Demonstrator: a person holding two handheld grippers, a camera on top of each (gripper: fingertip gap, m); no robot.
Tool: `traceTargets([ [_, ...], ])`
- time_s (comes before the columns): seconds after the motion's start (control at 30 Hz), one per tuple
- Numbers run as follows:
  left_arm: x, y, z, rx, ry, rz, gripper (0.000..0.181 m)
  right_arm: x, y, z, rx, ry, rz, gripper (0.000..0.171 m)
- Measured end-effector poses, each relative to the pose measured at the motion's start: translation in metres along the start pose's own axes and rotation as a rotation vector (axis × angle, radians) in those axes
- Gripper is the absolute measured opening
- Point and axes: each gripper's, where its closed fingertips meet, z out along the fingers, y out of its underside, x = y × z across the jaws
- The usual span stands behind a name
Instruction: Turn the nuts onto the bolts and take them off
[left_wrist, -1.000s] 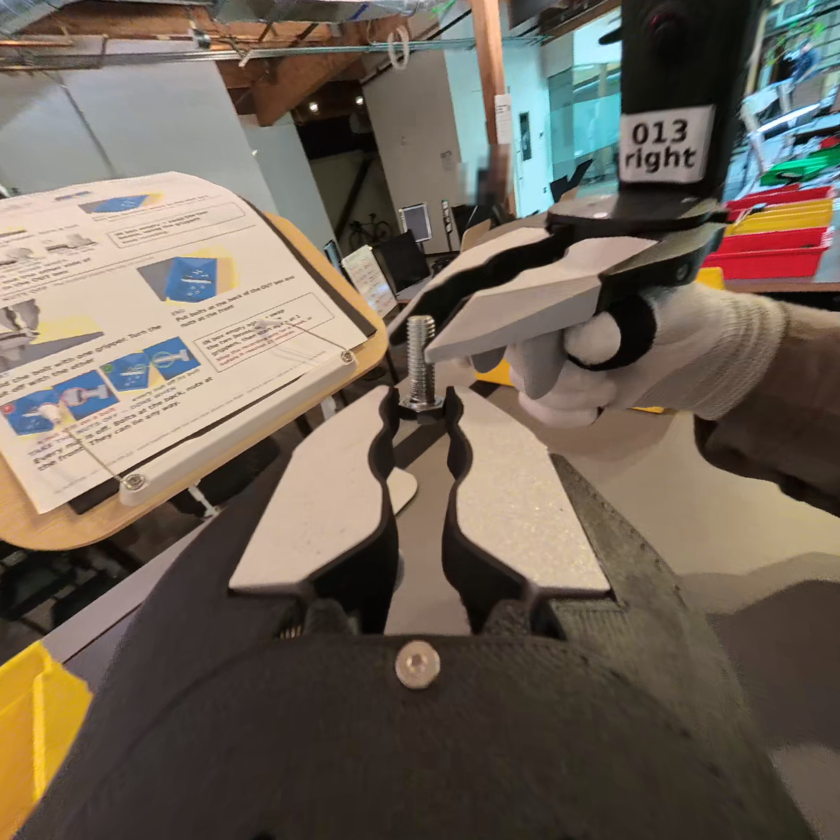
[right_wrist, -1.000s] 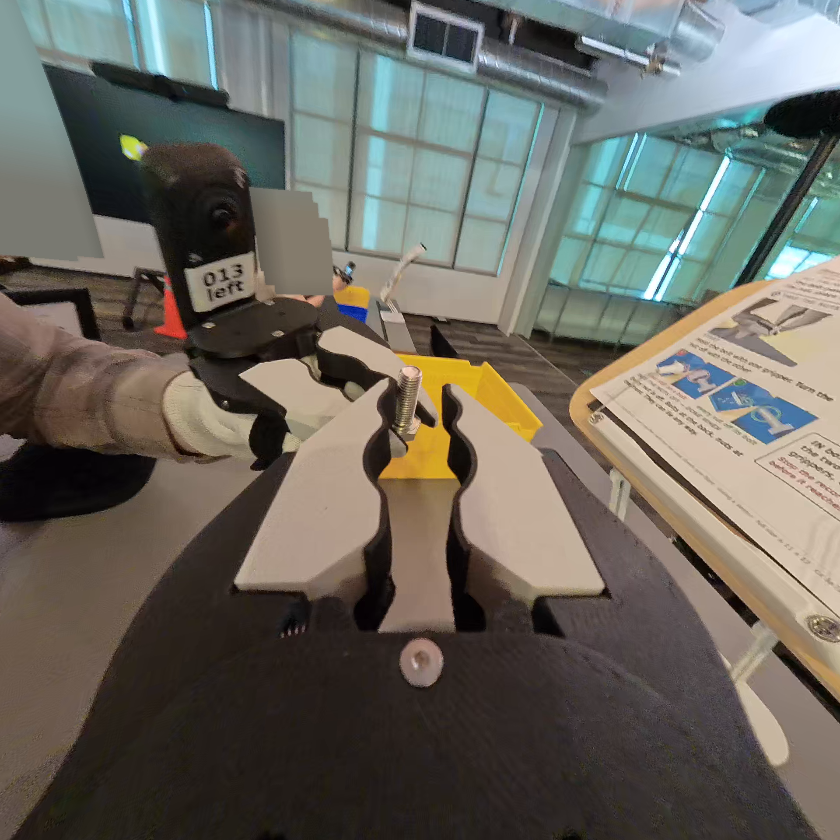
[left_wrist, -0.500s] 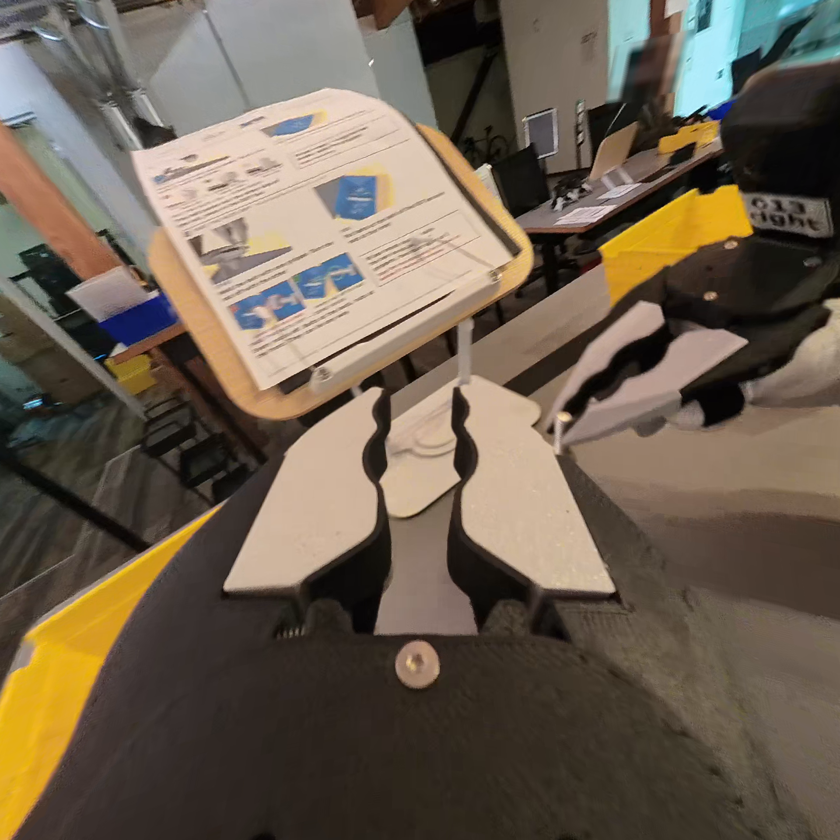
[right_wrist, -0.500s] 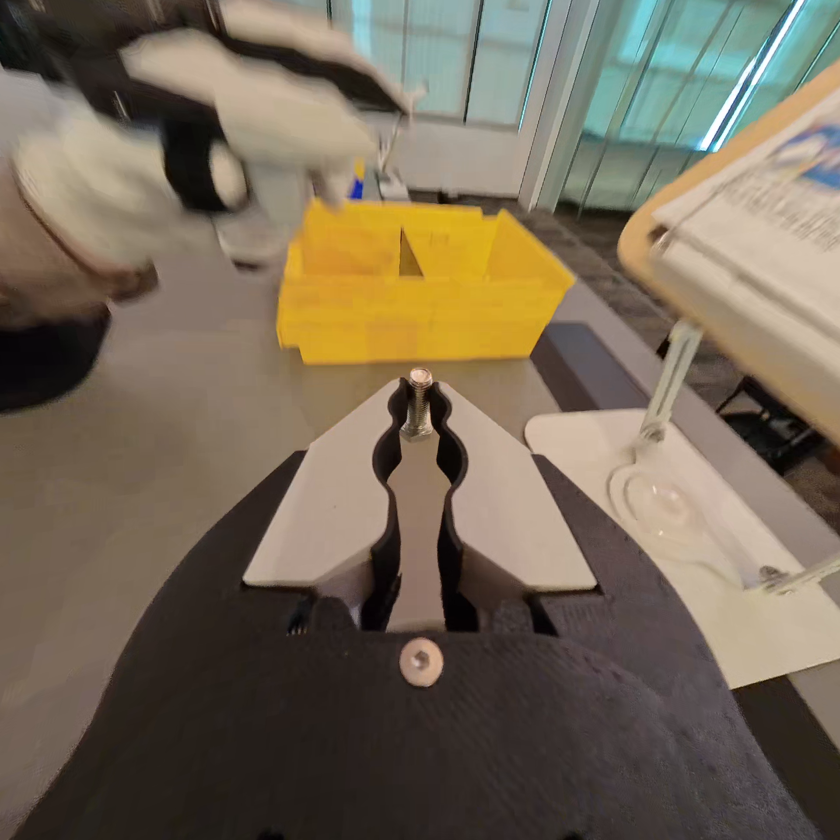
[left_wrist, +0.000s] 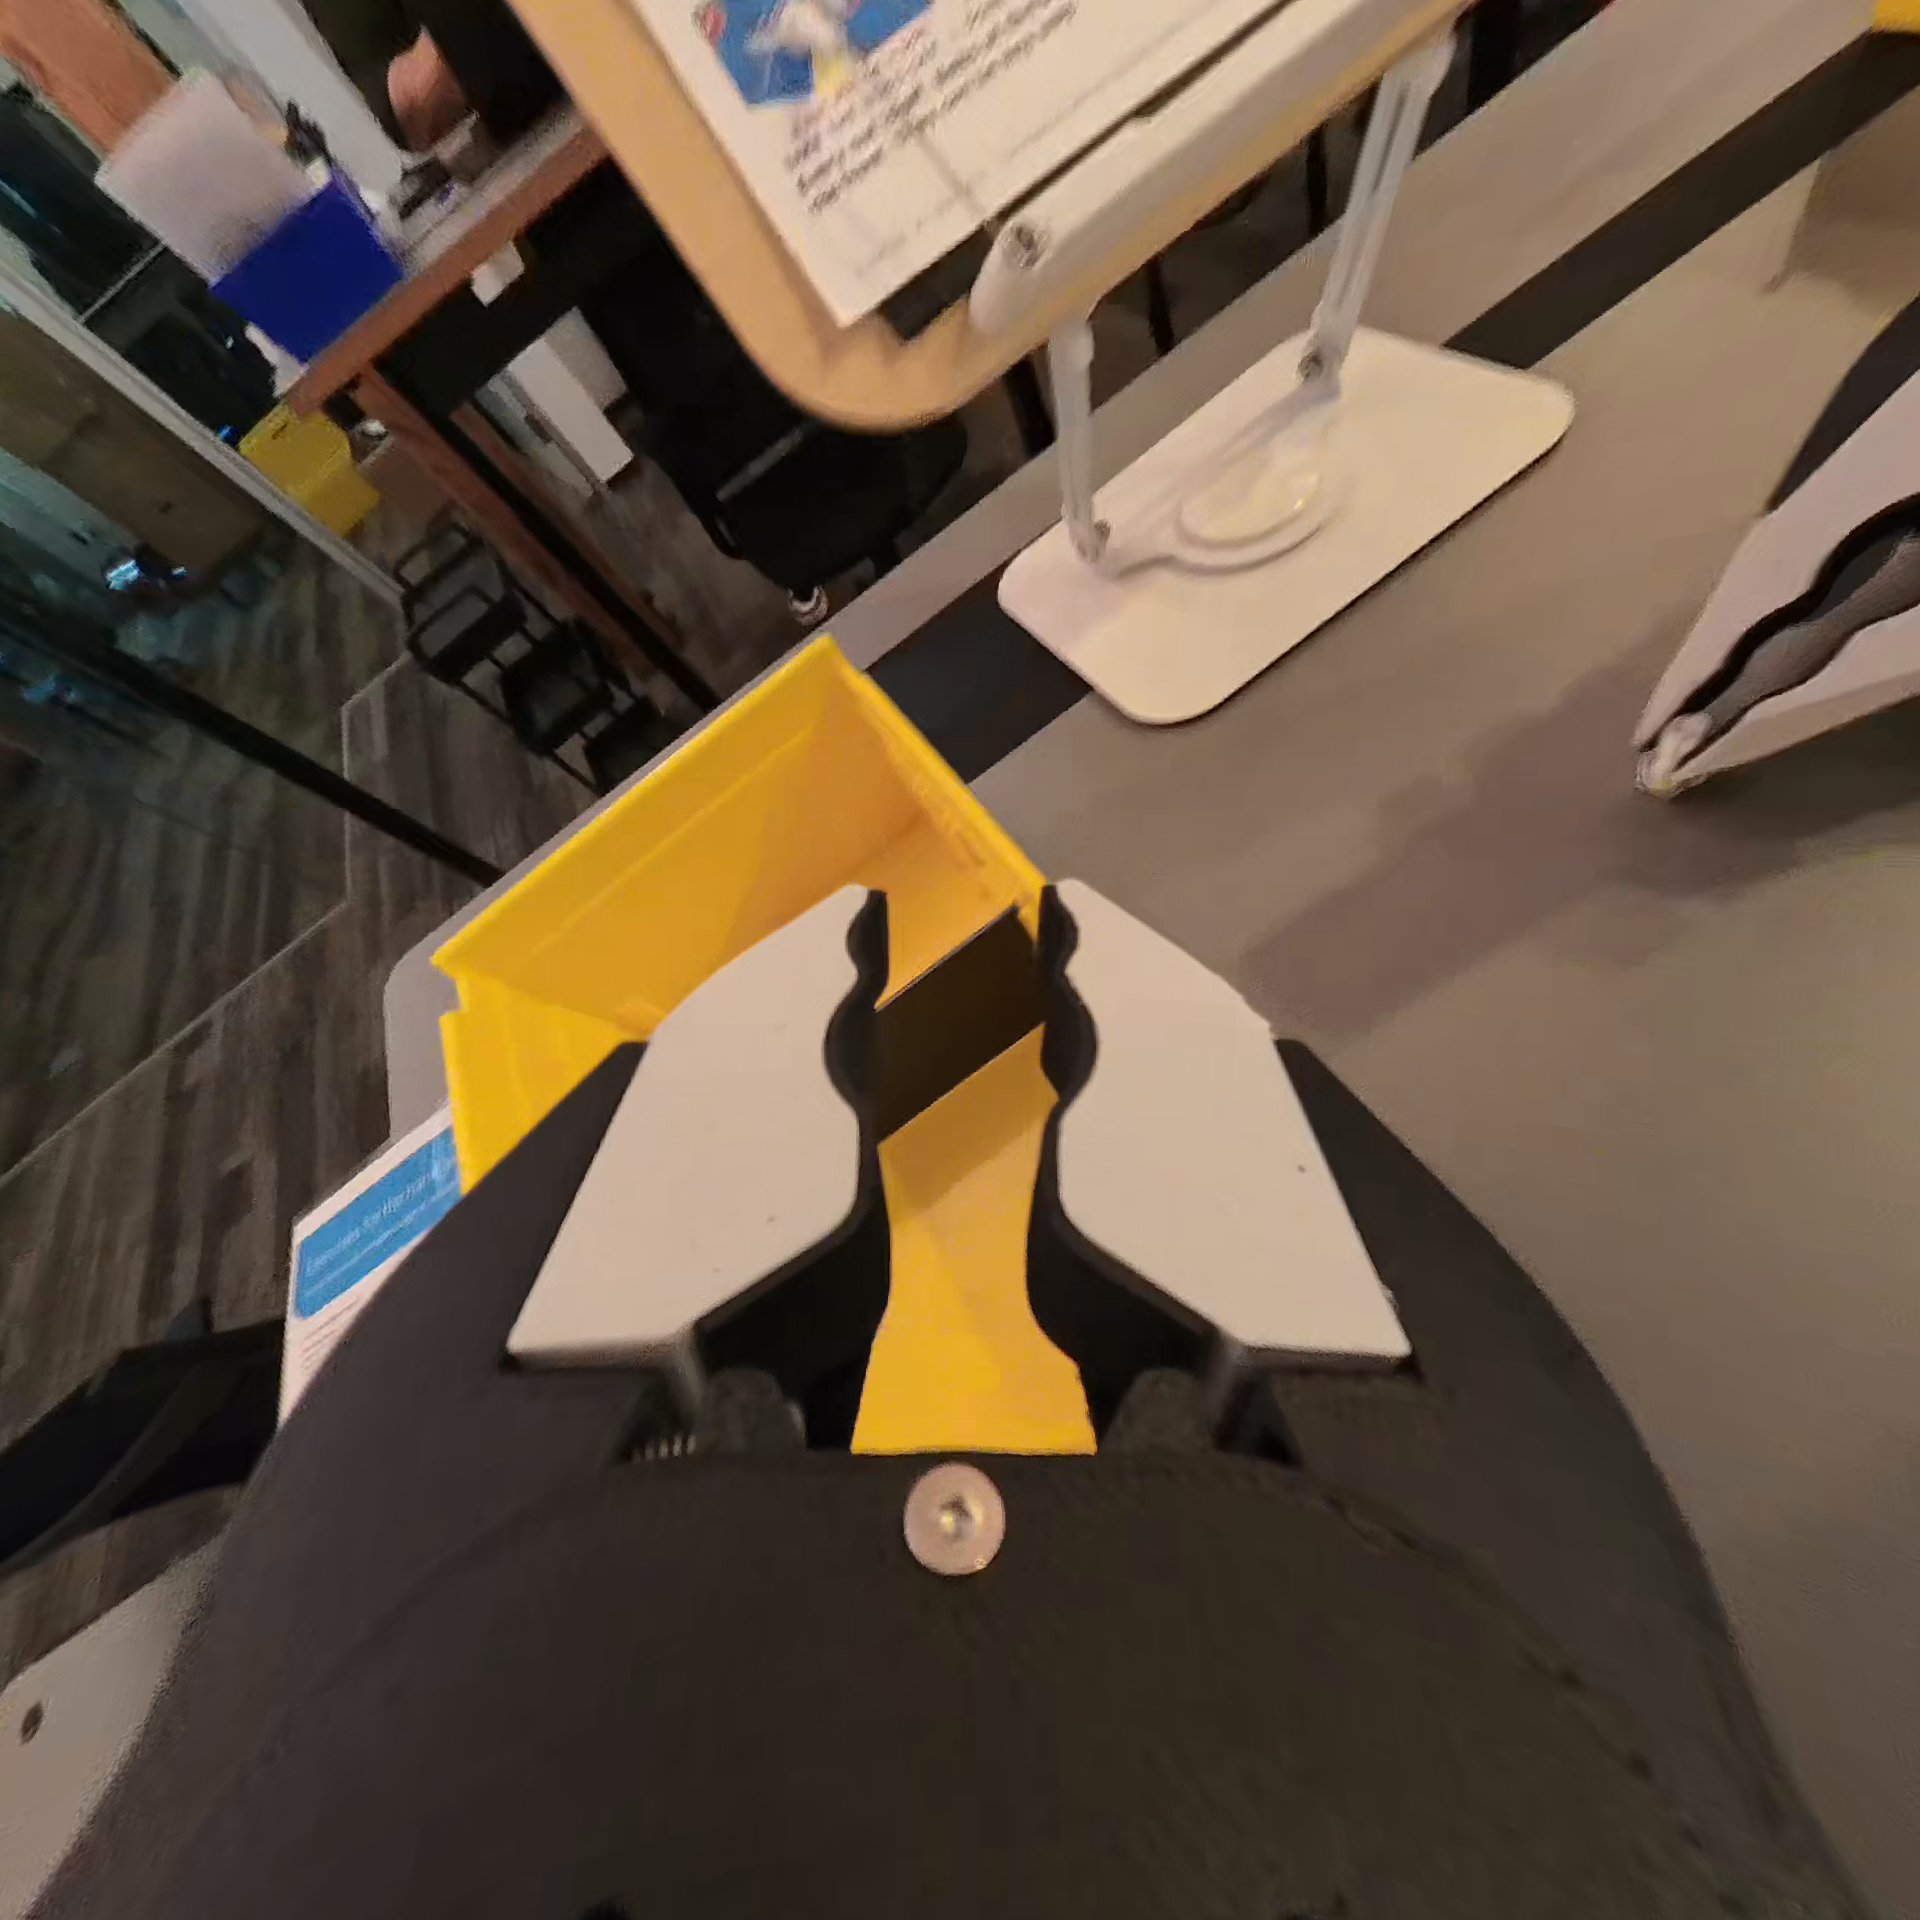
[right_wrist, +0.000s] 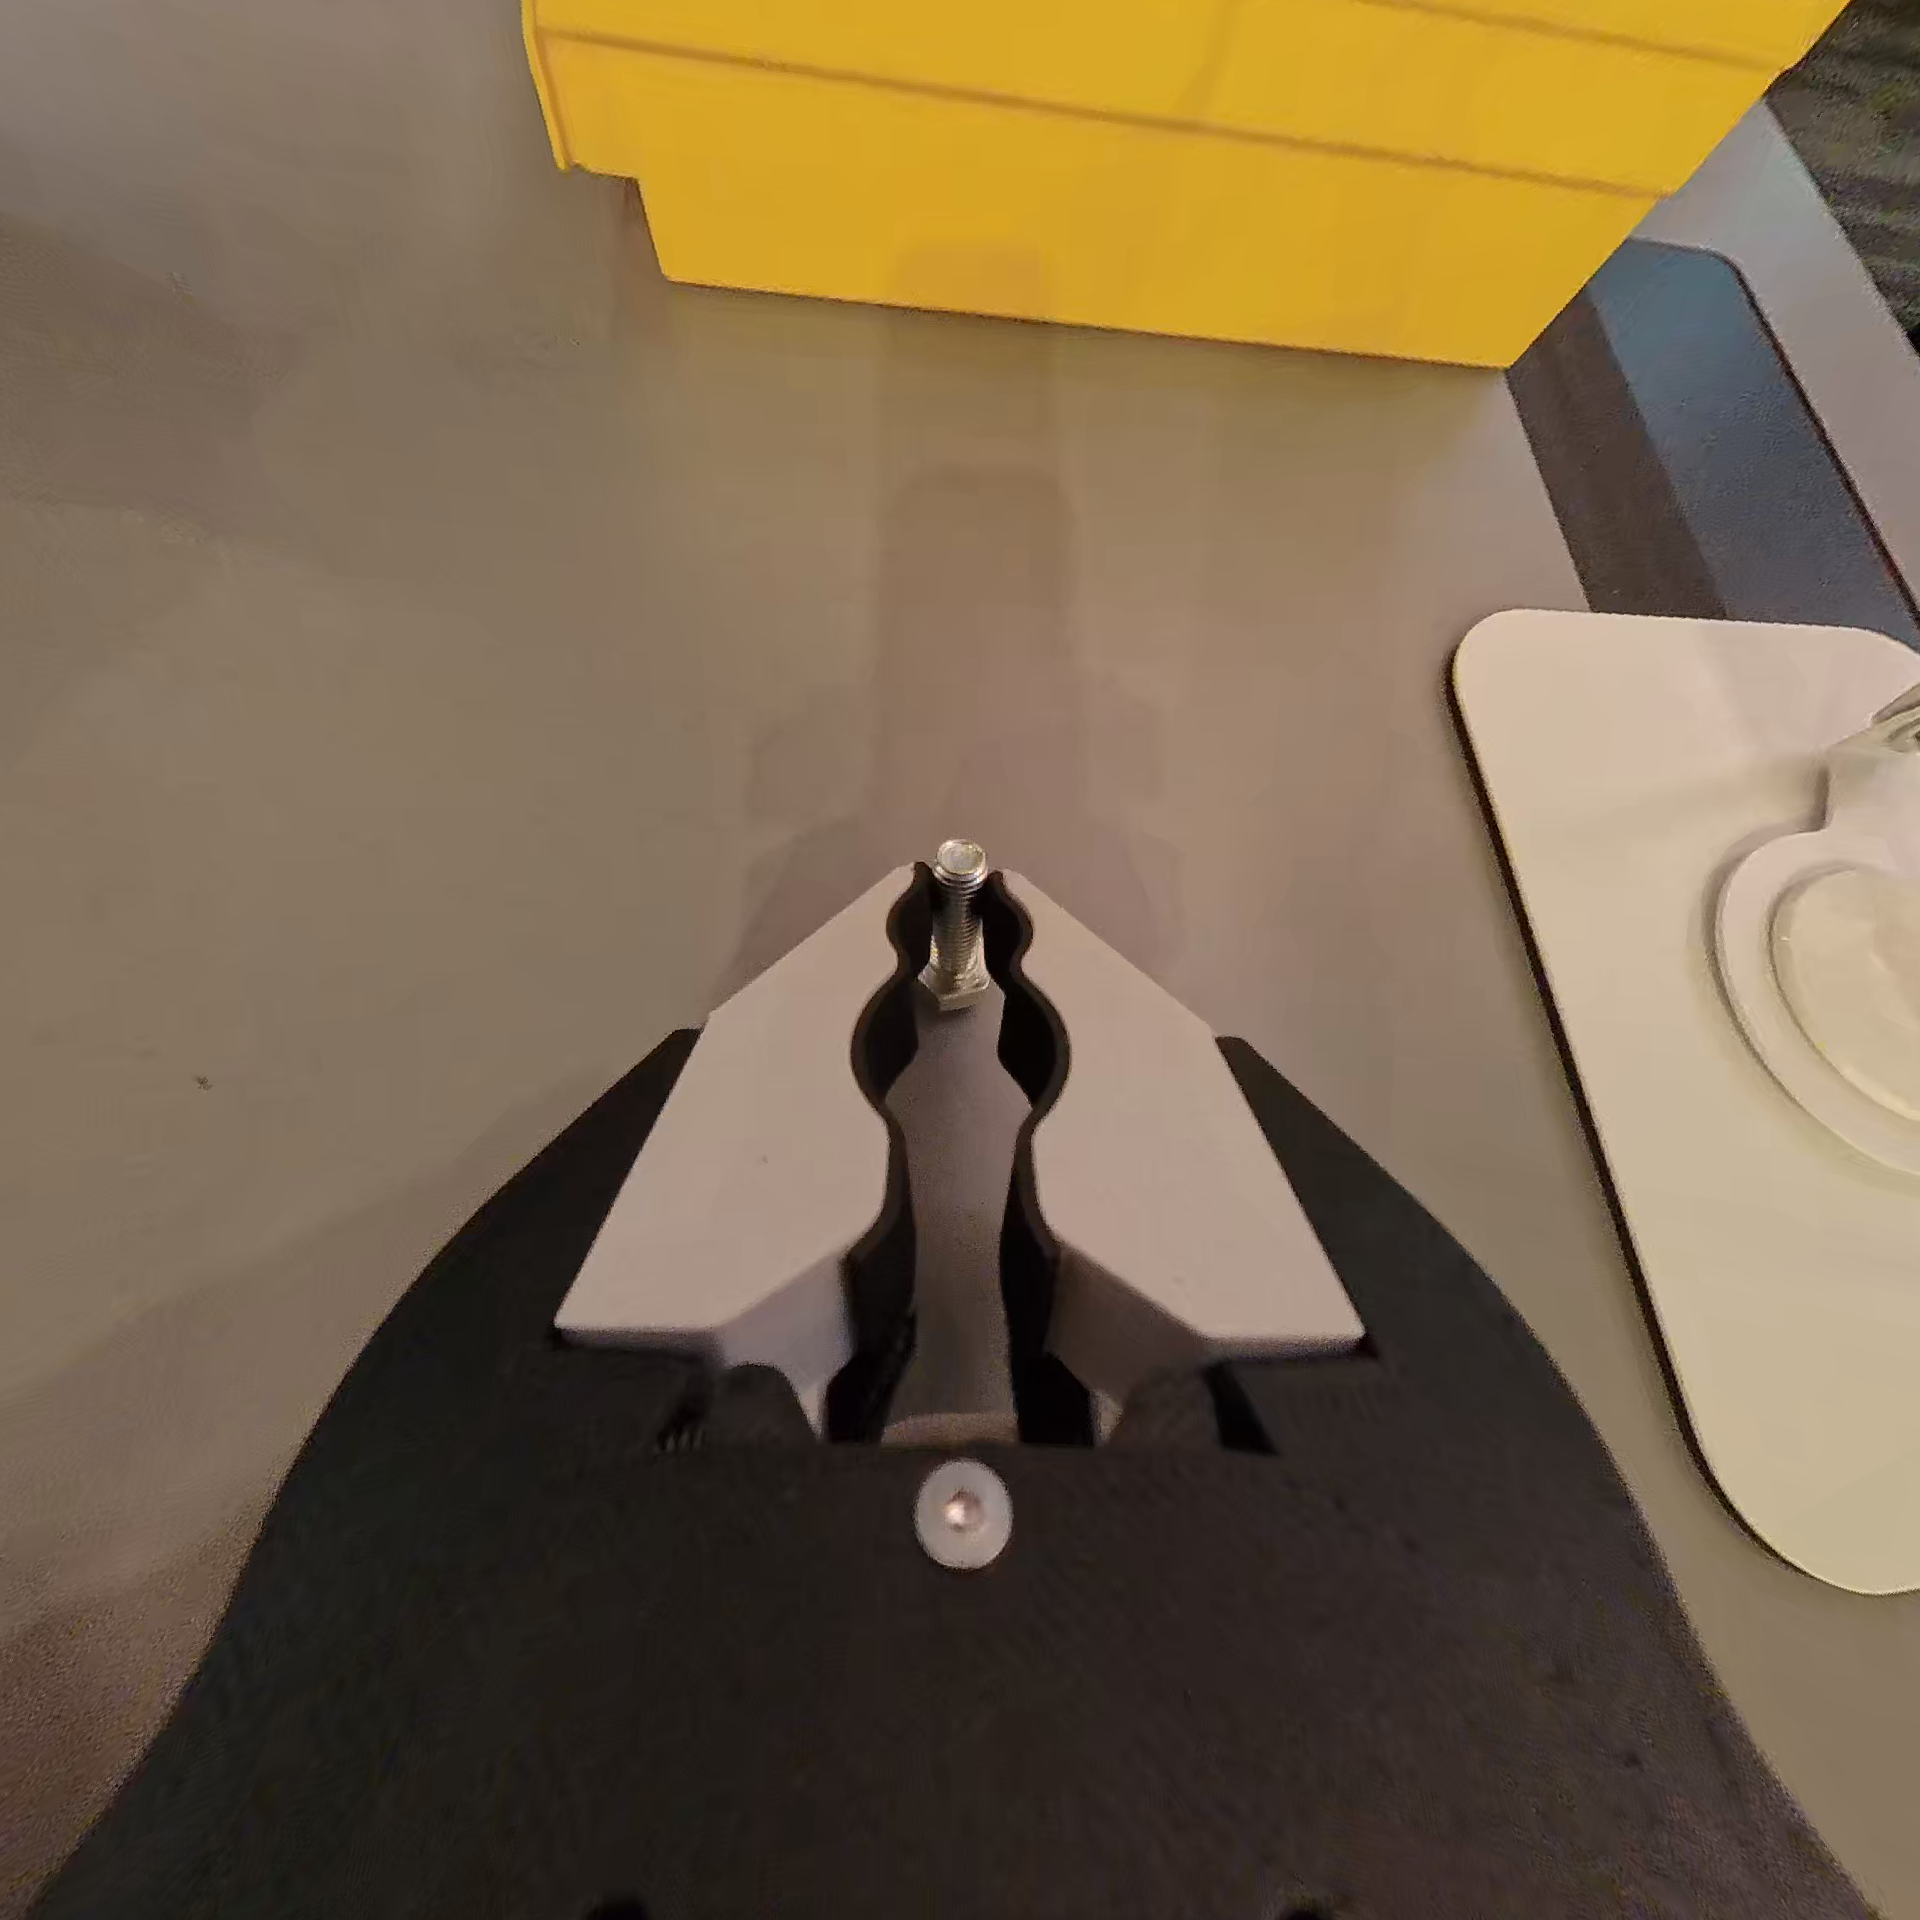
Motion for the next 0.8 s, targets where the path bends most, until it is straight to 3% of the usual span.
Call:
traceTargets([
  [0.3,0.002,0.097,0.019,-0.378,0.158,-0.010,0.030,-0.001,0.003,-0.003,-0.008,-0.008,-0.014,0.008],
  [0.43,0.017,0.139,0.032,-0.554,0.238,-0.030,0.041,0.000,0.004,-0.004,-0.007,-0.006,-0.018,0.008],
  [0.8,0.017,0.163,0.050,-0.784,0.327,-0.069,0.033,0.000,0.004,-0.002,-0.016,-0.003,-0.025,0.008],
])
